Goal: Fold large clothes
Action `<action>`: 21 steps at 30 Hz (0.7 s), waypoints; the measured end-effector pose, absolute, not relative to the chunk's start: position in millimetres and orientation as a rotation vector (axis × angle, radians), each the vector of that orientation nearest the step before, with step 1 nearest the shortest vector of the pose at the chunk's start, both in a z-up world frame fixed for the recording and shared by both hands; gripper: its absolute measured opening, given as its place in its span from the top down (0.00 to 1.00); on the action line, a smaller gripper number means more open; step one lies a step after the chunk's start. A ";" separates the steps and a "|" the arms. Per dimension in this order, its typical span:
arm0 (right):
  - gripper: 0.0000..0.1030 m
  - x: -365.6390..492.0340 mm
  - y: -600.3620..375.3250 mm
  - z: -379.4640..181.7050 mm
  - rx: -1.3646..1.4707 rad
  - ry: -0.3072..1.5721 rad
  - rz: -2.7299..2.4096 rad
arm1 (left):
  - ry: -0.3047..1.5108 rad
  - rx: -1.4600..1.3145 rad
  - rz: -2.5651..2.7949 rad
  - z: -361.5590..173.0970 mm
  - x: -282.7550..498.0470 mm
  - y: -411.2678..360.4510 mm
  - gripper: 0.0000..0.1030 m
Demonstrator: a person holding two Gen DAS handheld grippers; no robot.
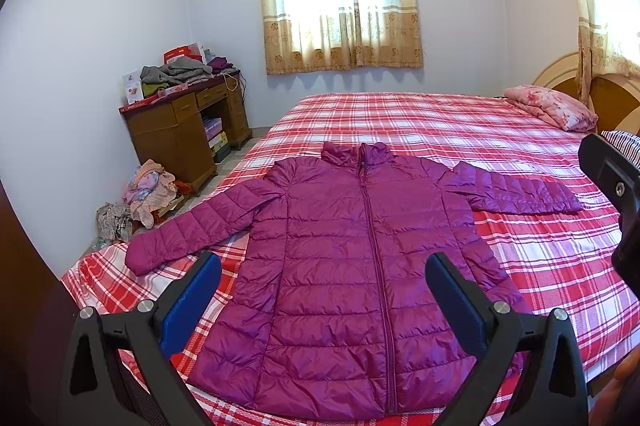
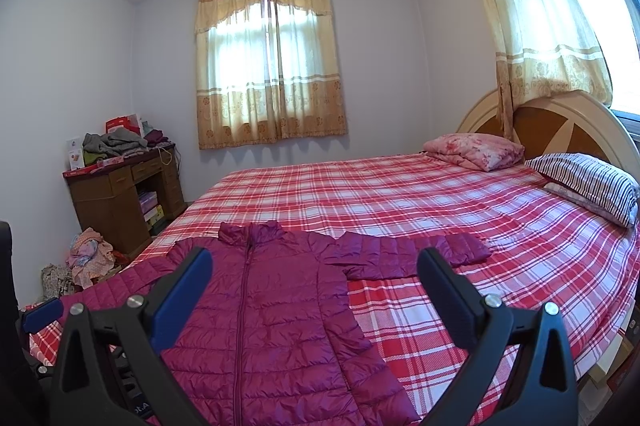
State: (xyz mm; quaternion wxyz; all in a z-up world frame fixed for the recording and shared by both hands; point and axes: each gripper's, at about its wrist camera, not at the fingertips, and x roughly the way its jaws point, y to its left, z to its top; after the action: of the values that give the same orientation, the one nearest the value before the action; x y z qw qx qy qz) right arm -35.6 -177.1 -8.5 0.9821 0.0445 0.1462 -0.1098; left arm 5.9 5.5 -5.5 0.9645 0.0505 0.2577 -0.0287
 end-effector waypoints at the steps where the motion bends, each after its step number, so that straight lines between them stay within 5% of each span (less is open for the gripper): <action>1: 0.00 -35.6 -177.4 -8.6 0.089 0.293 -0.221 | 0.521 0.105 -0.058 -5.7 5.8 4.4 0.01; 21: 0.00 -36.3 -168.7 -13.1 0.089 0.295 -0.217 | 0.516 0.102 -0.056 -5.5 7.1 5.0 0.01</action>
State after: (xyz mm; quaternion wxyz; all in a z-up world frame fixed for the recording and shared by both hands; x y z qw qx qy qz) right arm -36.3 -168.7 -13.1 0.9823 0.0443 0.1467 -0.1076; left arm 7.1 5.0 -5.5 0.9652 0.0504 0.2551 -0.0277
